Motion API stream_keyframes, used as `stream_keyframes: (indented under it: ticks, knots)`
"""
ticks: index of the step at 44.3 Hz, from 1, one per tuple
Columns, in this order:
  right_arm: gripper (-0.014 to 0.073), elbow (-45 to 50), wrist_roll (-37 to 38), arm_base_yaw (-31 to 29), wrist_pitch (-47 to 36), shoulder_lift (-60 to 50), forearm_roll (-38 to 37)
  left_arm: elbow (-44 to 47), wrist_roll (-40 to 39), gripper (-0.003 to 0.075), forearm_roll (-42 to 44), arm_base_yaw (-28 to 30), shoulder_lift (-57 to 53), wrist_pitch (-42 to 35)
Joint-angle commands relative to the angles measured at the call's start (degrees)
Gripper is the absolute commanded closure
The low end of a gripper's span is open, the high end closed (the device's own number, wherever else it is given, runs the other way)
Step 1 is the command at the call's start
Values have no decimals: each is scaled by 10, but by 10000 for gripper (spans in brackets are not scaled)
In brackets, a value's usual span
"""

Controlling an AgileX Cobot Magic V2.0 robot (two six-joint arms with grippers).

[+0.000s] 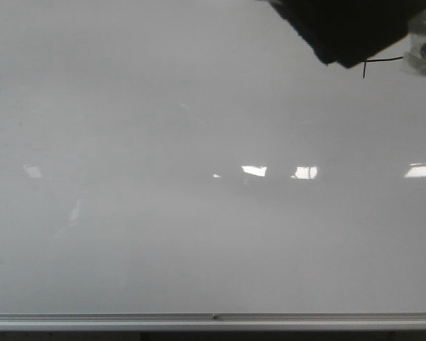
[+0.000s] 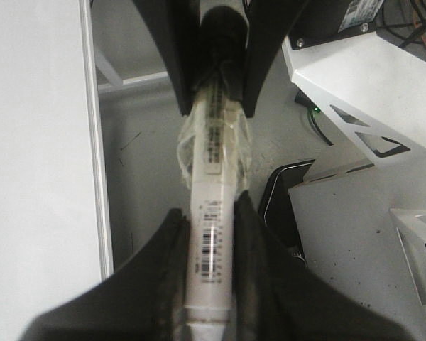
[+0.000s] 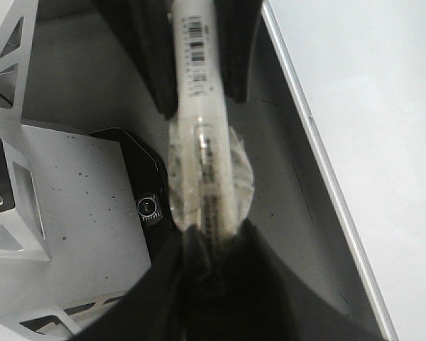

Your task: Write number 4 on whiteboard

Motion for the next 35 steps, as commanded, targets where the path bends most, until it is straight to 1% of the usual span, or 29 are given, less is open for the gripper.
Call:
stream_keyframes:
  ticks: [1,2,5,8,9,12,14,16,18,22,24,27,29,32,35]
  knots:
    - [561,-12,-4,1,-18,-3,23,-20,-4,706,-25,-5,-19,-24]
    - [530,-12,-4,1,-18,-3,23,-20,-4,714,-25,-5,-19,-23]
    - [394,-12,-4,1,-18,-3,23,-20,-5,722,-25,-5,-19,-23]
    - [228,-13,-4,1,-18,-3,23,-20,-9,722,-25,-5,-19,-23]
    - [186,-13,-4,1,-17,-3,21,-20,-10,722,-25,-5,-19,-23]
    - [74,-14,-4,1,-14,-8,8,-20,-10,722,-25,-5,-19,-23]
    - [29,-15,-3,1,-12,-14,-8,-20,-10,722,-25,-5,-19,-22]
    - [5,-17,1,1,-4,-24,-28,-20,-10,722,-25,-5,-19,-18]
    - [0,-22,9,1,8,-34,-56,-20,-10,722,-15,-5,-19,-14]
    - [0,-33,68,1,33,-62,-116,-20,-17,722,12,-5,-23,-2]
    - [0,-38,115,1,38,-80,-157,-20,-35,722,34,-5,-25,-1]
    - [0,-39,181,1,38,-107,-193,-21,-85,722,87,-5,-30,-1]
    - [0,-39,219,1,37,-125,-207,-21,-132,722,136,-5,-34,2]
    - [0,-39,252,1,37,-146,-220,-21,-211,722,220,-4,-42,12]
    - [0,-38,268,1,37,-161,-221,-21,-300,722,305,-4,-49,30]
